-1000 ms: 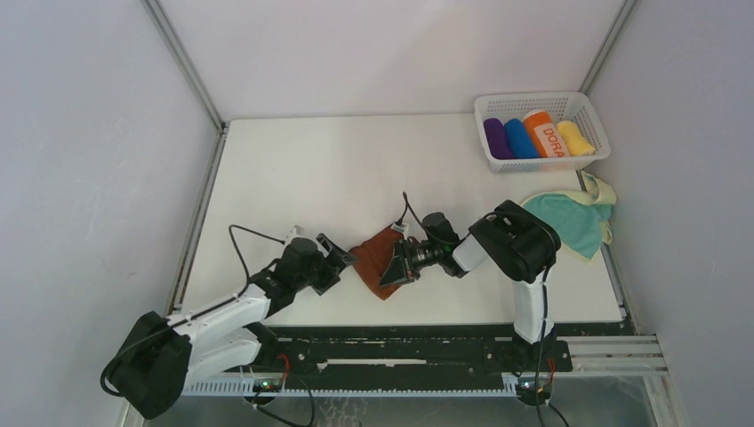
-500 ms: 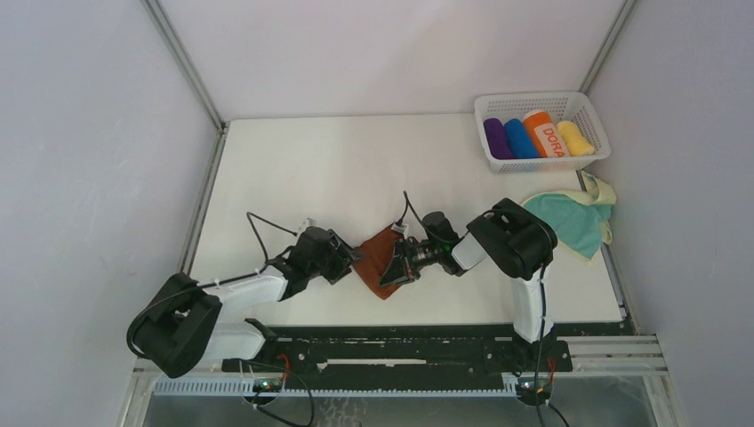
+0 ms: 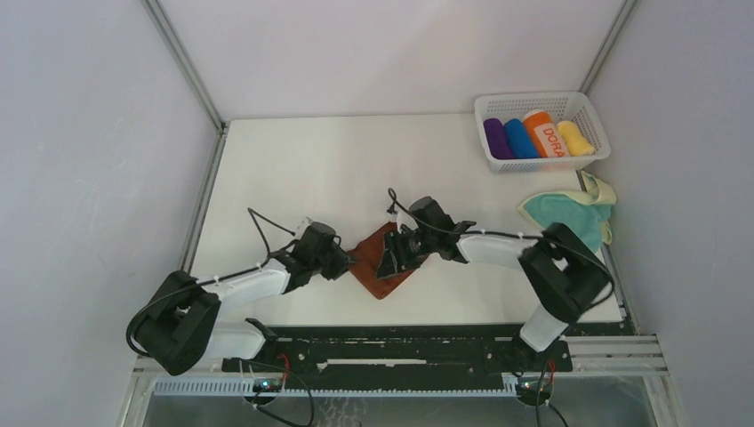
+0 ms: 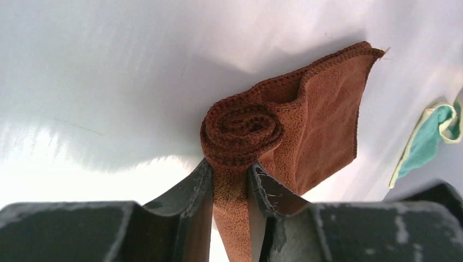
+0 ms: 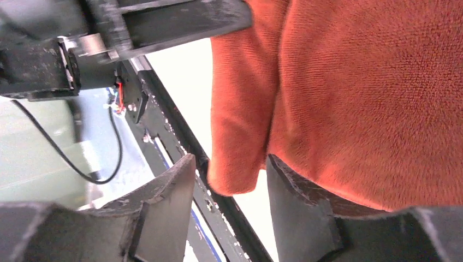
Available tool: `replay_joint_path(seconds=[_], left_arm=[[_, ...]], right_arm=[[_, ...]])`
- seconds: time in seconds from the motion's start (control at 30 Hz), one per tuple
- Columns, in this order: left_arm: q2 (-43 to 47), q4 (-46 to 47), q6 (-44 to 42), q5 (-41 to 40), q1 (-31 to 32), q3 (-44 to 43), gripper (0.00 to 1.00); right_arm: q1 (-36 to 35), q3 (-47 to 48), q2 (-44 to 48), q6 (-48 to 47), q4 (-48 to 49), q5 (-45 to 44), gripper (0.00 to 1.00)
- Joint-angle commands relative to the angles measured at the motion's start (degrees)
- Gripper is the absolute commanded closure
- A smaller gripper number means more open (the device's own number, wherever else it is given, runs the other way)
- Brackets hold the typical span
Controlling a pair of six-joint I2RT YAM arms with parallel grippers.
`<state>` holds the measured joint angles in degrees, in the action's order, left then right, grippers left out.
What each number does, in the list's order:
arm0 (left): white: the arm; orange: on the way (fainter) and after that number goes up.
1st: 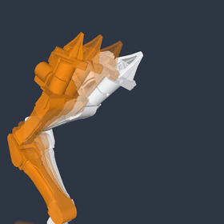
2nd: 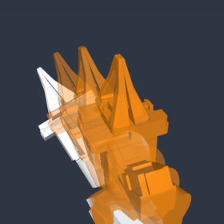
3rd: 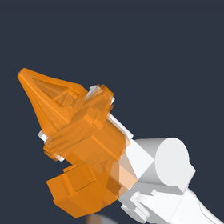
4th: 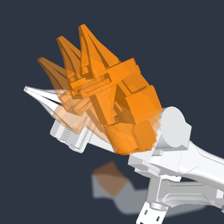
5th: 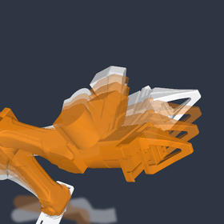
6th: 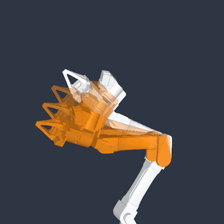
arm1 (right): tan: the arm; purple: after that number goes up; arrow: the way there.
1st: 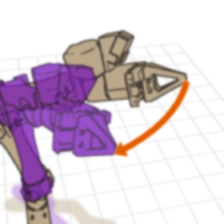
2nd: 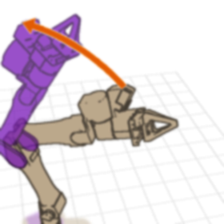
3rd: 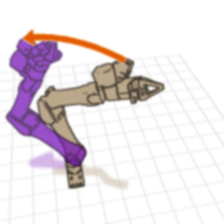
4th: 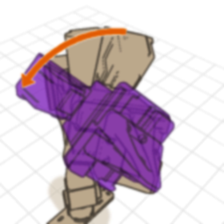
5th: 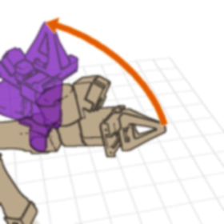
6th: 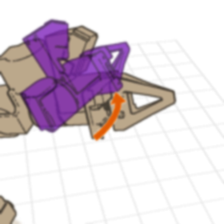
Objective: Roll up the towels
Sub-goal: Roll the towel at the center of the board.
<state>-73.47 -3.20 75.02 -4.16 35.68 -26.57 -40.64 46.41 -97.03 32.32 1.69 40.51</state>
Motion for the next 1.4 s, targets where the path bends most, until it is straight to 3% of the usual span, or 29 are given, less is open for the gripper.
replay_joint_path(seconds=[0.0, 0.13, 0.3, 0.63, 1.0, 1.13, 1.23, 1.37], left_arm=[[1.64, -11.45, 0.31, -4.71, 0.27, -3.42, 0.71], [3.54, -17.64, 1.38, -6.35, 0.27, -4.94, 0.71], [4.44, -21.09, 3.22, -6.56, 0.27, -5.1, 0.7], [4.57, -24.03, 6.24, -6.24, 0.27, -4.78, 0.69], [3.96, -24.6, 7.15, -5.79, 0.27, -4.96, 0.69], [4.39, -25.01, 7.15, -5.82, 0.27, -5.19, 0.66], [6.14, -25.22, 7.49, -6.42, 0.27, -4.98, 0.55], [11.23, -24.7, 7.23, -9.09, 0.27, -3.65, 0.33]], right_arm=[[-6.78, 4.67, 10.8, -13.18, -17.27, -20.67, 0.48], [-15.55, 6.49, 14.71, -17.89, -20.4, -37.86, 0.44], [-27.09, 8.43, 13.33, -22.73, -19.06, -53.9, 0.38], [-39.4, 9.79, 3.64, -33.44, -9.5, -68.89, 0.4], [-41.19, 11.14, -5.72, -36.05, -10.23, -72.36, 0.41], [-41.14, 11.63, -8.11, -36.23, -10.85, -73.89, 0.46], [-40.52, 11.68, -8.25, -35.93, -11.37, -72.2, 0.53], [-37.31, 11.68, -5.4, -34.41, -12.24, -61.95, 0.67]])
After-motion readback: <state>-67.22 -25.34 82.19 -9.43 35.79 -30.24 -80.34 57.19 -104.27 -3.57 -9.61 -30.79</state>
